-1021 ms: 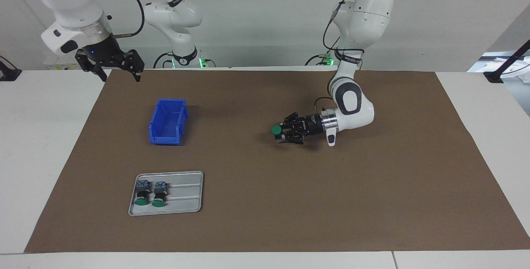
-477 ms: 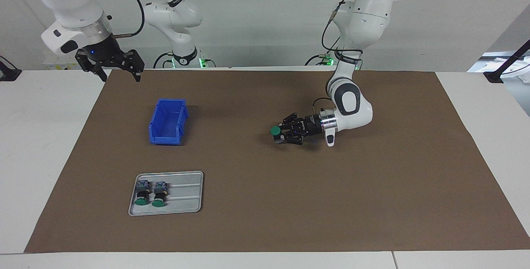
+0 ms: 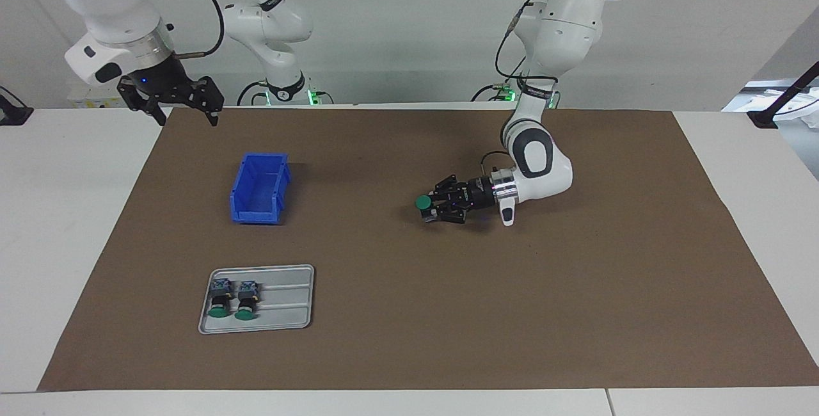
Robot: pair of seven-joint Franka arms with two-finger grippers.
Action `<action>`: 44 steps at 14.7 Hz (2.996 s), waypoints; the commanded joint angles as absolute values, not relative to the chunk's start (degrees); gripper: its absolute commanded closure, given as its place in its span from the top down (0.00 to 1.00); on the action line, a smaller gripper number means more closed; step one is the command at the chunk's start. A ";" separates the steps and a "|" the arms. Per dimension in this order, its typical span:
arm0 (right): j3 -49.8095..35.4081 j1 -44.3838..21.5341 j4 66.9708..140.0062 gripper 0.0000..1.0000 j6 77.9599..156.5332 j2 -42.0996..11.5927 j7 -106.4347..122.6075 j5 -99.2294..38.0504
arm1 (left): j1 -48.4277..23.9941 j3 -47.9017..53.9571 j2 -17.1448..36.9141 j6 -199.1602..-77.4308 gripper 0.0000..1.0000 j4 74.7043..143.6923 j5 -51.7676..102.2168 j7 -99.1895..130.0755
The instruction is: Place and press button with both arms
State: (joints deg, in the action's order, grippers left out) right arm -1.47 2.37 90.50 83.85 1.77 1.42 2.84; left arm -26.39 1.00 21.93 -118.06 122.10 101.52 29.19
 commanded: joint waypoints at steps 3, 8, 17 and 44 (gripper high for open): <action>-1.32 2.29 91.76 0.99 83.76 2.99 1.85 2.29 | -27.60 0.79 22.32 -120.15 0.06 121.90 102.92 28.21; -1.32 2.29 91.76 0.99 83.76 2.99 1.93 2.29 | -27.69 0.79 22.41 -120.24 0.12 121.90 102.92 28.21; -1.32 2.29 91.84 0.99 83.76 2.99 1.93 2.28 | -28.04 0.70 22.41 -120.94 0.17 121.73 102.83 28.21; -1.67 -6.13 91.85 0.99 84.64 2.73 -0.94 1.85 | -23.82 0.26 15.04 -120.94 1.00 124.98 89.75 33.21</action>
State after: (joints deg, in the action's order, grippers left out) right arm -1.69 -3.38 90.52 83.86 1.78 2.27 2.68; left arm -24.83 0.35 18.10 -120.82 122.76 92.80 31.13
